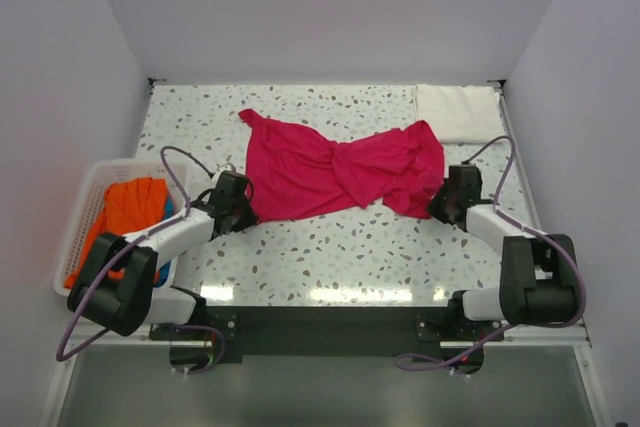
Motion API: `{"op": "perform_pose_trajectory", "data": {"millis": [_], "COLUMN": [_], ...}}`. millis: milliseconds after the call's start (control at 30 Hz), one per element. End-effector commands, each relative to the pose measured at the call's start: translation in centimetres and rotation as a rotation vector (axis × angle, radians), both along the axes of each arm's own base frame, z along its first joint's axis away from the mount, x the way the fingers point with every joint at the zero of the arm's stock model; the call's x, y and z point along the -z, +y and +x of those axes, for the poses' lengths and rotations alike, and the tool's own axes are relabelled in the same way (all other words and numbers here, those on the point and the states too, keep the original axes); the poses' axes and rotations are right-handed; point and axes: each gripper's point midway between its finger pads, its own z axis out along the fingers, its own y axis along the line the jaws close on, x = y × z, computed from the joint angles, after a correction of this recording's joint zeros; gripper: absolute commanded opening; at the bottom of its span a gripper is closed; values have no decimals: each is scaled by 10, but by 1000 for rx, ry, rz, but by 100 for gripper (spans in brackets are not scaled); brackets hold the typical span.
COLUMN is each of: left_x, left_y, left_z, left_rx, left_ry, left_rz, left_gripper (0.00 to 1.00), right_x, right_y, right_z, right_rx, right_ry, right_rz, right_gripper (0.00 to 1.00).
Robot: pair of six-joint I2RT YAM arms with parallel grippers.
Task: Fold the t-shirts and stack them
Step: Flatten the tshirt out
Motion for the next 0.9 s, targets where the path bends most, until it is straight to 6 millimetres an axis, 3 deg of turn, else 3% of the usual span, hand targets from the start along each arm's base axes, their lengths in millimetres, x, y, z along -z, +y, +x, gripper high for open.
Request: {"op": "perform_pose_trajectory", "data": {"millis": [0,67,100,200,267,300,333,400,467,500,533,600,633,700,733,800,833,867], "left_x": [3,-7,-13,-44,-73,-85,-109,-140,-183,-196,-221,-255,-289,-322,-356,-391,-423,-439], "left_y": [-1,-2,-1,1,2,5,5,14,25,28,33,49,54,66,69,72,73,75], "left_z": [9,19,24,43,56,59,68,69,72,72,73,73,74,67,62,56,49,44], "left_rx": [-2,5,9,0,3,4,-3,-14,-42,-34,-43,-62,-73,-93,-105,-107,-115,-122], "left_ry": [-13,-37,-55,-117,-169,-190,-238,-289,-371,-393,-430,-494,-559,-612,-672,-737,-801,-832], "left_rz": [19,29,44,72,85,101,95,110,94,87,78,79,74,103,100,99,83,75], "left_gripper": [15,8,2,0,0,0,0,0,0,0,0,0,0,0,0,0,0,0], "right_x": [8,-1,-4,-32,-69,-78,-102,-138,-182,-200,-233,-267,-304,-335,-371,-396,-429,-443], "right_y": [7,9,10,14,16,15,16,16,15,14,14,10,8,1,-1,-8,-10,-10], "right_z": [0,7,7,15,24,20,26,22,27,21,23,17,17,10,7,0,-7,-12], "right_rx": [-11,-19,-24,-45,-57,-59,-62,-64,-60,-56,-58,-42,-37,-11,-6,14,21,19], "right_ry": [30,11,11,-33,-121,-119,-170,-238,-327,-355,-420,-477,-555,-600,-669,-699,-767,-796], "right_rz": [34,43,43,62,67,66,67,70,73,75,73,61,55,30,20,-15,-20,-26], "right_gripper": [15,9,1,0,0,0,0,0,0,0,0,0,0,0,0,0,0,0]}}
